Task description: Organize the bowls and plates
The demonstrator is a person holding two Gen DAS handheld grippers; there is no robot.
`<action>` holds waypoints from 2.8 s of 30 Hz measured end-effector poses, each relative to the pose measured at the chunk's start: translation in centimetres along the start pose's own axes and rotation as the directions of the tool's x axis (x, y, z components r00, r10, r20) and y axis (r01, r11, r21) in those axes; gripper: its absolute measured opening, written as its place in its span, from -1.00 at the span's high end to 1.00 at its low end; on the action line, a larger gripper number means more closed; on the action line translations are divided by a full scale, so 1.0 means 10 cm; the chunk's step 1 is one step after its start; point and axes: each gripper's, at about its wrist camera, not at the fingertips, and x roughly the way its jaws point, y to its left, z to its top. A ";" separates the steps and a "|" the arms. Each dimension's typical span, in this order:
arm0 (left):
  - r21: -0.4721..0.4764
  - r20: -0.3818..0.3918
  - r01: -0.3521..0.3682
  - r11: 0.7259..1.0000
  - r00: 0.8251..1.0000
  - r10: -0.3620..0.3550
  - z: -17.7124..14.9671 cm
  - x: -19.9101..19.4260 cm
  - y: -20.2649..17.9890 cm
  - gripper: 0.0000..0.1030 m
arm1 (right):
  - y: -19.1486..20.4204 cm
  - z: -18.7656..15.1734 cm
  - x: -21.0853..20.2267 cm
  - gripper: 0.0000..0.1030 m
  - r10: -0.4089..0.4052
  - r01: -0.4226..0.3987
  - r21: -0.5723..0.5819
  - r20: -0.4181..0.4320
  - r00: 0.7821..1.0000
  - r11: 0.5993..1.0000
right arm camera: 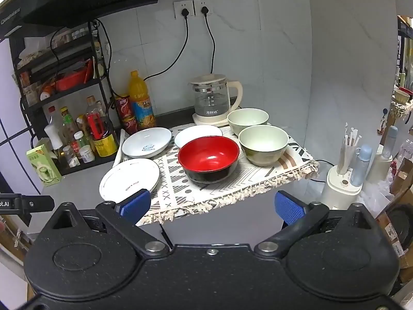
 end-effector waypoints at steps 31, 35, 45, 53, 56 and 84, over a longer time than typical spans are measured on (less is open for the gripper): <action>0.005 0.013 -0.014 1.000 1.000 0.014 -0.03 -0.04 -0.05 -0.99 | 0.00 0.00 0.05 -1.00 0.006 -0.006 -0.014 -0.029 1.000 1.000; -0.005 0.017 -0.015 1.000 1.000 0.015 -0.02 -0.04 -0.03 -0.99 | -0.05 0.00 0.04 -1.00 0.009 -0.009 -0.008 -0.028 1.000 1.000; -0.020 0.025 -0.011 1.000 1.000 0.011 -0.02 -0.07 -0.01 -0.99 | -0.07 0.00 0.02 -1.00 0.005 -0.005 0.001 -0.039 0.999 1.000; -0.012 0.024 0.000 1.000 1.000 0.000 -0.03 -0.04 -0.04 -0.99 | -0.11 -0.01 -0.02 -1.00 -0.011 0.011 0.005 -0.039 0.999 1.000; -0.005 0.024 0.008 1.000 1.000 -0.008 -0.04 -0.03 -0.05 -0.99 | -0.11 -0.01 -0.02 -1.00 -0.011 0.011 0.004 -0.038 0.999 1.000; -0.007 -0.029 0.019 1.000 0.999 -0.019 0.52 0.92 -0.21 -0.99 | -0.34 0.37 0.97 -1.00 -0.020 0.024 0.047 -0.084 0.996 0.999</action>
